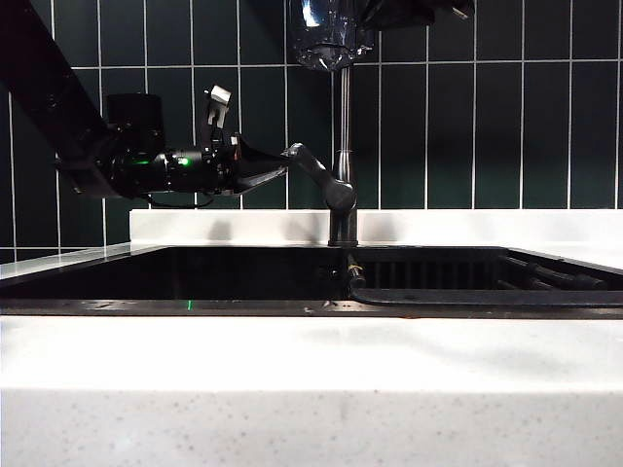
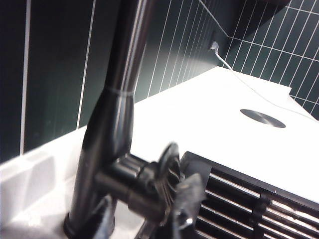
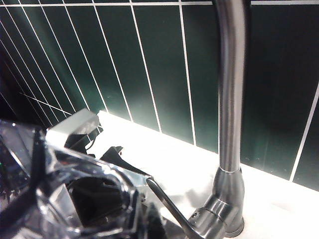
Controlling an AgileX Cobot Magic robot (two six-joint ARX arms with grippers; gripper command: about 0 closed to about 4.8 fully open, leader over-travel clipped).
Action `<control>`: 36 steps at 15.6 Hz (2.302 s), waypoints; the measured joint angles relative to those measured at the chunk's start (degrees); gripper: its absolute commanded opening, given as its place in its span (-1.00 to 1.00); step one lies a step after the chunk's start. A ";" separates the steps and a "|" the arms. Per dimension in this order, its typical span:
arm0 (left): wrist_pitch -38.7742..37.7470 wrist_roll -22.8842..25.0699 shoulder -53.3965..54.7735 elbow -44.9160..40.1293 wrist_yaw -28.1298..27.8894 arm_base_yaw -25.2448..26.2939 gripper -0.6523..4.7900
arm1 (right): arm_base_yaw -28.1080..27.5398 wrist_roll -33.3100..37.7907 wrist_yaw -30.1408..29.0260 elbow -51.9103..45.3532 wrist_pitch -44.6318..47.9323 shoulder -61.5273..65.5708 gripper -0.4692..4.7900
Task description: Pick up the mug next to the sink, go to the faucet to get some water, pour the water into the sink, and finally put the mug back to its place.
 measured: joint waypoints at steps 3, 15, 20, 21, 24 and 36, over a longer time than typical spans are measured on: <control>-1.79 0.17 0.28 0.66 0.11 -0.13 -0.18 | 0.00 -0.02 -0.02 -0.02 0.04 0.00 -0.83; -7.78 1.51 3.80 9.90 0.76 -2.60 -0.23 | 0.00 -0.37 -0.20 0.00 0.11 0.00 -0.83; -7.32 2.84 3.80 9.99 2.03 -2.67 -0.78 | 0.00 -0.48 -0.22 -0.04 0.09 0.00 -0.83; -7.32 2.95 3.80 9.99 2.03 -2.67 -0.78 | 0.00 -0.48 -0.20 -0.04 0.11 0.00 -0.83; -7.32 3.02 3.80 9.99 2.03 -2.67 -0.78 | 0.00 -0.48 -0.20 -0.04 0.11 0.00 -0.83; -4.79 5.79 3.78 8.96 0.94 -3.98 -0.78 | 0.00 -0.50 -0.22 -0.02 0.09 0.00 -0.83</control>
